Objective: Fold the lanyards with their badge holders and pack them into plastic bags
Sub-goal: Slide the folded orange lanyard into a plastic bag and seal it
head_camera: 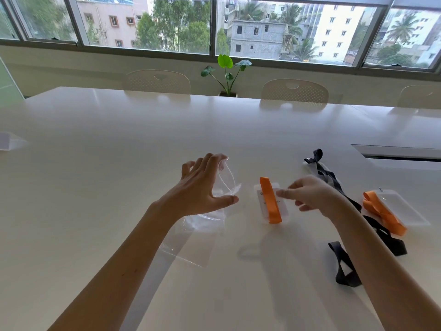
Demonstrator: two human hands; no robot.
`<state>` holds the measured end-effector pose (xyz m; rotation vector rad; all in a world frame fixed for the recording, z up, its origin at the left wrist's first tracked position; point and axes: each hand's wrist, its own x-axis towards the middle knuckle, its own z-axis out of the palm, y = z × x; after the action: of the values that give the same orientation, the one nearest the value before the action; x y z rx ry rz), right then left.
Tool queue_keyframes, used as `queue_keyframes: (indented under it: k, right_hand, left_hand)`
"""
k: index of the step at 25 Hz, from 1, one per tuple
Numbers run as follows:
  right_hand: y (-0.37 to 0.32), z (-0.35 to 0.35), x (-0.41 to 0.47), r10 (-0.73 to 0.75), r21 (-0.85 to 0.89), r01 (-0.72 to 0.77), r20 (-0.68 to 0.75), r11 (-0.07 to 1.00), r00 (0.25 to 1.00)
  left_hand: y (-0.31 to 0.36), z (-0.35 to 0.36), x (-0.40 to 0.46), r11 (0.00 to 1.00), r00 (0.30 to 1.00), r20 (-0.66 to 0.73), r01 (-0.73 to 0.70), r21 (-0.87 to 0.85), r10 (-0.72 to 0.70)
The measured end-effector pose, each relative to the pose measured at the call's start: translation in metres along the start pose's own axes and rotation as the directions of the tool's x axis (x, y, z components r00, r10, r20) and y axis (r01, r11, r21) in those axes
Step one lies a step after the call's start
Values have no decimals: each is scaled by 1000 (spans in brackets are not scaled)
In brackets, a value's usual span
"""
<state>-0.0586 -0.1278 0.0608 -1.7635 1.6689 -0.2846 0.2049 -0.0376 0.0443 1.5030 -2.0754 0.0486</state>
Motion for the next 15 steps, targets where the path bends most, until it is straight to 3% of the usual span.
queue_keyframes:
  k: [3, 7, 11, 15]
  right_hand:
    - [3, 14, -5, 31, -16, -29, 141, 999, 989]
    - [0, 24, -8, -4, 60, -9, 210, 998, 978]
    - [3, 32, -8, -36, 110, 18, 161, 994, 986]
    - [2, 35, -6, 46, 111, -56, 90, 992, 995]
  left_hand:
    - [-2, 1, 1, 1000, 1000, 13, 17, -16, -17]
    - [-3, 4, 0, 999, 1000, 14, 14, -37, -13]
    - [-2, 4, 1, 999, 1000, 16, 12, -45, -11]
    - [3, 3, 1, 998, 1000, 23, -2, -62, 4]
